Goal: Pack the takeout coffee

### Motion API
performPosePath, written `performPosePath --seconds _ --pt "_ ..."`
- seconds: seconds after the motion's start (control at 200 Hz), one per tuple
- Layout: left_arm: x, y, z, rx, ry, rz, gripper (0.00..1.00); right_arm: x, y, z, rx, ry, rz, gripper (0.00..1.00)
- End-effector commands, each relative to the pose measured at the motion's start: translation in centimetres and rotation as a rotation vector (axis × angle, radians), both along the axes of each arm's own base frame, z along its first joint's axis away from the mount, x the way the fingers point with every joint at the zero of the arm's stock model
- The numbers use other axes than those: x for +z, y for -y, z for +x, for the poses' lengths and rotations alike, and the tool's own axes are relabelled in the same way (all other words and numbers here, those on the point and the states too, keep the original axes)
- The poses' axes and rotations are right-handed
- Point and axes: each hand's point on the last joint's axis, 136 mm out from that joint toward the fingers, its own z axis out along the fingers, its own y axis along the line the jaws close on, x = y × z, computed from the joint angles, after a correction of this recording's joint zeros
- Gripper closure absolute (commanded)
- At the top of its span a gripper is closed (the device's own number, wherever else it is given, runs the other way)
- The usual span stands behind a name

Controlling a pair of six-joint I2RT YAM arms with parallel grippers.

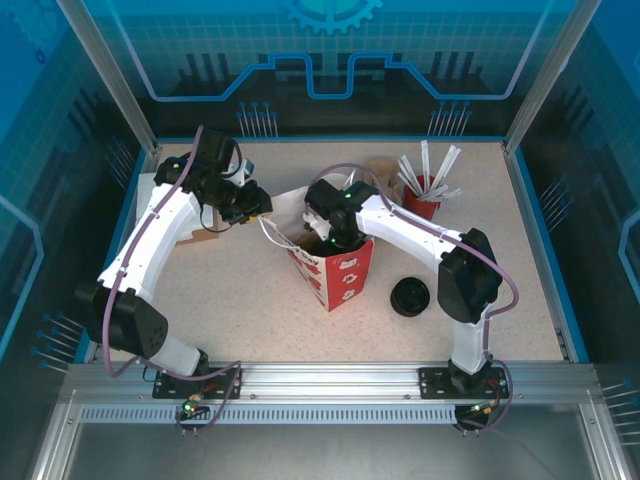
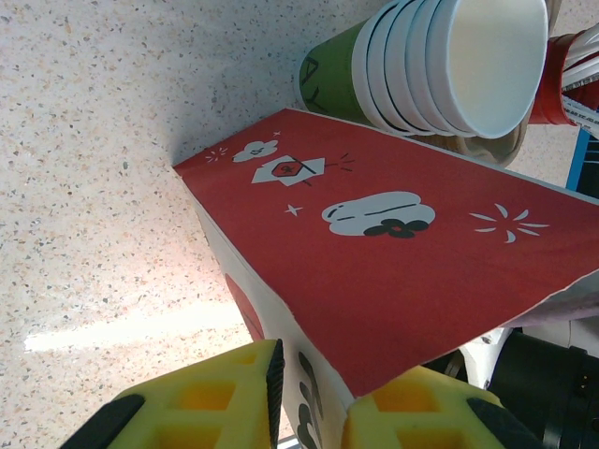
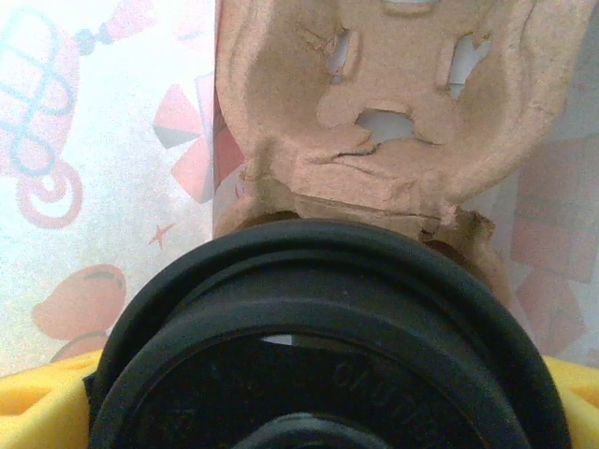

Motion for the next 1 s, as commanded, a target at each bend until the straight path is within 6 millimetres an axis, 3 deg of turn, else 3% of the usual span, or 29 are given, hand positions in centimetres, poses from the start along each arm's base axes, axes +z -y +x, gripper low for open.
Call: performPosePath --seconds 0.0,0.29,0.996 --pt "-0.5 -0.2 -0.7 -0.009 -0.023 0.023 0.78 0.3 1.0 -0.5 0.001 -0.021 -0.026 0.05" --pt "0.0 0.2 -0.9 -0.021 -0.008 0.007 0.82 1.1 0.6 -0.4 -0.004 -0.011 -0.004 0.01" --pt "0.8 0.9 -0.9 -0.041 0.013 0.005 0.91 2.7 0.0 0.3 -0.015 0.012 0.022 0.0"
